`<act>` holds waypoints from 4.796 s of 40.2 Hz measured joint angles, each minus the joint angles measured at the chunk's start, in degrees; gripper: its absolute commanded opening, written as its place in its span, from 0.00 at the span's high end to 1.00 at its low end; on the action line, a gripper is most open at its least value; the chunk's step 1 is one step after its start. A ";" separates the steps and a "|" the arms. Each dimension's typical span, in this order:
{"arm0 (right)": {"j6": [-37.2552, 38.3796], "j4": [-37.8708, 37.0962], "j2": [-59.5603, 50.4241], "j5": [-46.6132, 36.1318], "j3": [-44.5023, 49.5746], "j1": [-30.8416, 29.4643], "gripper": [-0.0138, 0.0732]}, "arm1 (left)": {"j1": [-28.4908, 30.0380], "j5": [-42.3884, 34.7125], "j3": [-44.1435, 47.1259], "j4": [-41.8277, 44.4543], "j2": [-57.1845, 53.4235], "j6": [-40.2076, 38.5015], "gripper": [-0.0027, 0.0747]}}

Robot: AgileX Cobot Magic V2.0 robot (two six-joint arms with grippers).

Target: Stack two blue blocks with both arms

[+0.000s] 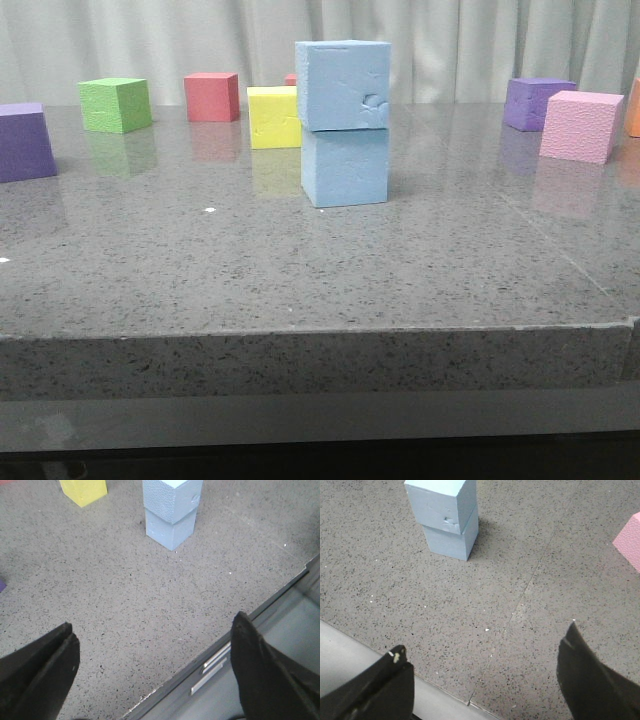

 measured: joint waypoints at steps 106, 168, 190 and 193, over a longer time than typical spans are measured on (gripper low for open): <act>-0.26 -1.01 -10.64 -7.30 10.36 0.00 0.92 | 30.94 -46.90 52.02 1.77 -40.45 0.00 0.99; -0.13 -1.11 -48.78 -42.27 57.22 -19.24 0.92 | 30.94 -47.02 52.02 1.77 -40.45 0.00 0.99; 2.15 -1.00 -49.01 -42.89 57.79 -19.42 0.92 | 30.94 -47.02 52.02 1.77 -40.45 0.00 0.99; 5.61 -1.99 -49.01 -43.00 57.79 -19.42 0.92 | 30.94 -47.02 52.02 1.77 -40.45 0.00 0.99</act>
